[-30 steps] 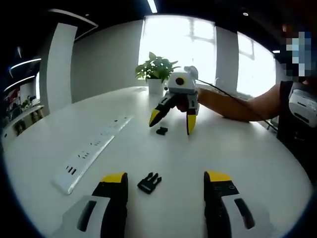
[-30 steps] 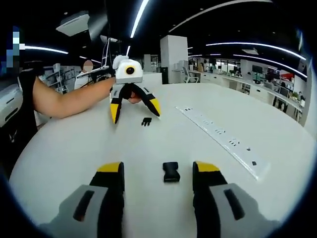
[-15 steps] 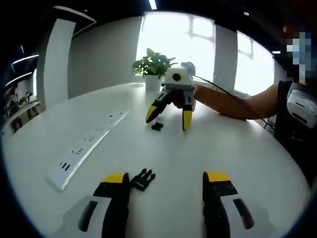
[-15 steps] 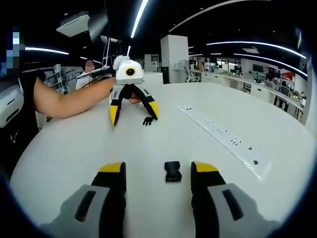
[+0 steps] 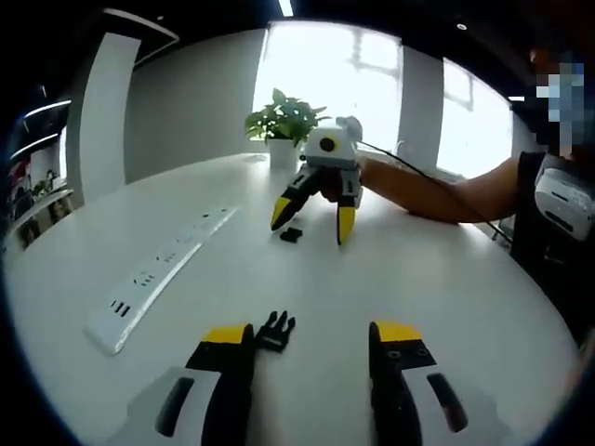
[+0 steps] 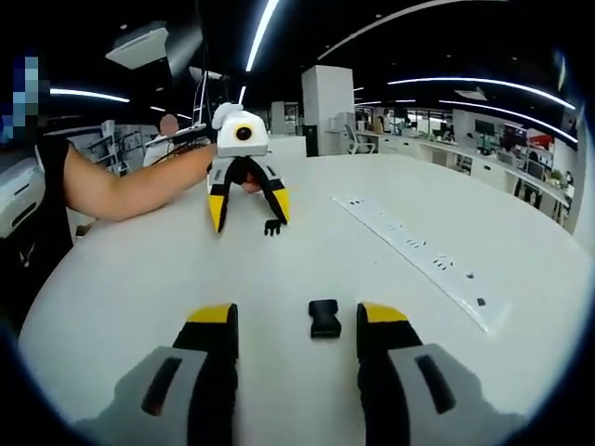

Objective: Snap the two parts of the plastic buckle together until the buckle closes and remains connected.

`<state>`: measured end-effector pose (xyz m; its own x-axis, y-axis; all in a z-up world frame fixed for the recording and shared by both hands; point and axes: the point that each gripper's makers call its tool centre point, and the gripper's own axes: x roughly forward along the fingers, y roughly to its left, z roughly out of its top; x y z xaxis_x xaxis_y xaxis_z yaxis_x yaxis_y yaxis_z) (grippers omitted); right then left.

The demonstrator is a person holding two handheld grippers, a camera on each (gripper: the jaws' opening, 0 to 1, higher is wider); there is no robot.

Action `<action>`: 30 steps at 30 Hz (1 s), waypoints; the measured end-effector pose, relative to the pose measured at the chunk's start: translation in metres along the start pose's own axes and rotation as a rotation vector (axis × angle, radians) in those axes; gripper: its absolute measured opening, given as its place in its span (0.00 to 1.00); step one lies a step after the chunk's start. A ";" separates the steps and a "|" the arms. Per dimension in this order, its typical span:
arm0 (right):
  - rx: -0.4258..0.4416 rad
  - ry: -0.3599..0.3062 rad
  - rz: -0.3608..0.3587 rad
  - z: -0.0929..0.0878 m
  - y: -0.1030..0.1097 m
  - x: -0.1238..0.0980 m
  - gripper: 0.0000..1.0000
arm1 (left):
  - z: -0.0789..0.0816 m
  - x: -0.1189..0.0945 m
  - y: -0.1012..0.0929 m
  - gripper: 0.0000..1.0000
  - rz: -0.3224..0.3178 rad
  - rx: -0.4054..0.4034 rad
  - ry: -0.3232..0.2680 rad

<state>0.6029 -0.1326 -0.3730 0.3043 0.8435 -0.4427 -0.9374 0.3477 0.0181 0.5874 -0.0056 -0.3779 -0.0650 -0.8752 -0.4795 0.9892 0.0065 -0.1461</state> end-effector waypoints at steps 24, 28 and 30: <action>-0.020 -0.002 -0.082 0.000 -0.020 -0.003 0.22 | -0.003 -0.003 0.019 0.24 0.088 0.053 0.007; -0.018 -0.006 -0.078 0.000 -0.019 -0.004 0.22 | -0.002 -0.002 0.019 0.23 0.086 0.062 0.008; -0.017 -0.003 -0.079 0.000 -0.019 -0.003 0.23 | -0.001 -0.001 0.019 0.22 0.083 0.067 0.005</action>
<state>0.6195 -0.1419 -0.3722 0.3778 0.8148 -0.4397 -0.9132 0.4063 -0.0317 0.6059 -0.0037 -0.3810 0.0168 -0.8707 -0.4915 0.9978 0.0461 -0.0475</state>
